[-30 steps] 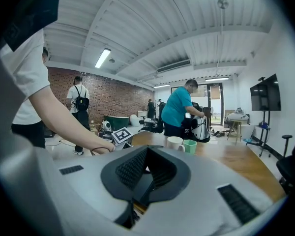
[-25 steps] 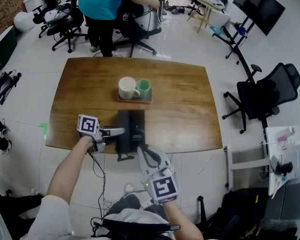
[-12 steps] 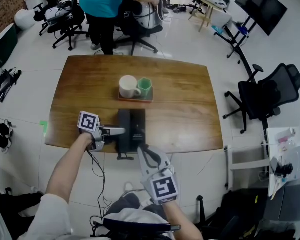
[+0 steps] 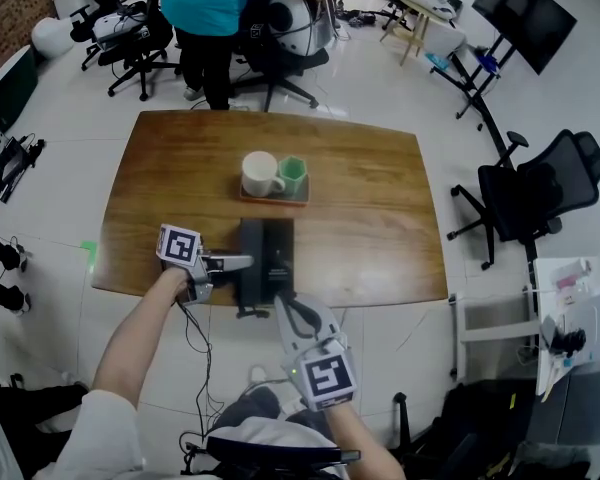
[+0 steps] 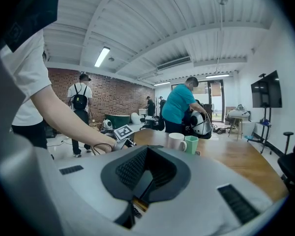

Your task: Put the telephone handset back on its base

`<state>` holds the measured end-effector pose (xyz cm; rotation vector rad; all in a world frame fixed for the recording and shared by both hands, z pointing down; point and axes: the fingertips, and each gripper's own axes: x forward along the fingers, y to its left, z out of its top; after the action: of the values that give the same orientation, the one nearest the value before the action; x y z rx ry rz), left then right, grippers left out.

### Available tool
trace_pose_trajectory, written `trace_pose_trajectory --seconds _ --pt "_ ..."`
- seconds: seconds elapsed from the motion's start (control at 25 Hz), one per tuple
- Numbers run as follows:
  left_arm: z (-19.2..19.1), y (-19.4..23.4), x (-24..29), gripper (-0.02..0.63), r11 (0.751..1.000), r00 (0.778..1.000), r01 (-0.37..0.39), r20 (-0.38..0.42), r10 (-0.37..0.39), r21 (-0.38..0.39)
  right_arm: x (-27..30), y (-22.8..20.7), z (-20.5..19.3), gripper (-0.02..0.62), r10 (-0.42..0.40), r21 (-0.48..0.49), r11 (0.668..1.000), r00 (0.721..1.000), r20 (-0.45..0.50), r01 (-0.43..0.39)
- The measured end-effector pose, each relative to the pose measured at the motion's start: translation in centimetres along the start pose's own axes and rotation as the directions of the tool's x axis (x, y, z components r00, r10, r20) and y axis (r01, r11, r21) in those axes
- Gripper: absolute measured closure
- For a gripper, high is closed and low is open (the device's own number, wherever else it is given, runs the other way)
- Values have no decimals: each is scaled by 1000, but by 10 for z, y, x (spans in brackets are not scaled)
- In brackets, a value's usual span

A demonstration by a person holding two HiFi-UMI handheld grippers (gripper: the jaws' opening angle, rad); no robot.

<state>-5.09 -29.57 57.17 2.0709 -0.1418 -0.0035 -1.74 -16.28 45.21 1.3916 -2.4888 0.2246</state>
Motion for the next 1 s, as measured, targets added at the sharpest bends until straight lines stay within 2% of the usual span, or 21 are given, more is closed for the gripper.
trace_pose_trajectory --seconds 0.16,0.24,0.48,0.52,0.6,0.88,1.0 --pt "6 6 -9 498 999 998 -46 46 46 16 1 1 -4 591 11 -10 1000 1000 -9 -12" --pt "11 5 -11 469 999 997 -42 71 40 27 3 2 -4 591 13 -2 1000 1000 -9 -13" --pt "11 8 -13 466 998 997 -55 64 53 32 5 4 -4 591 19 8 1000 1000 -11 -19" --pt "10 8 -14 467 998 997 -53 62 52 20 5 3 -7 591 22 -1 1000 1000 -15 -22" --pt "8 9 -15 520 999 997 -43 61 44 -15 5 2 -9 591 24 -6 1000 1000 -20 -24" --pt "8 8 -13 535 997 996 11 94 -4 -81 5 2 -9 591 22 11 1000 1000 -18 -22" --pt "8 16 -16 538 996 993 -5 118 15 -88 4 3 -9 591 23 13 1000 1000 -18 -23"
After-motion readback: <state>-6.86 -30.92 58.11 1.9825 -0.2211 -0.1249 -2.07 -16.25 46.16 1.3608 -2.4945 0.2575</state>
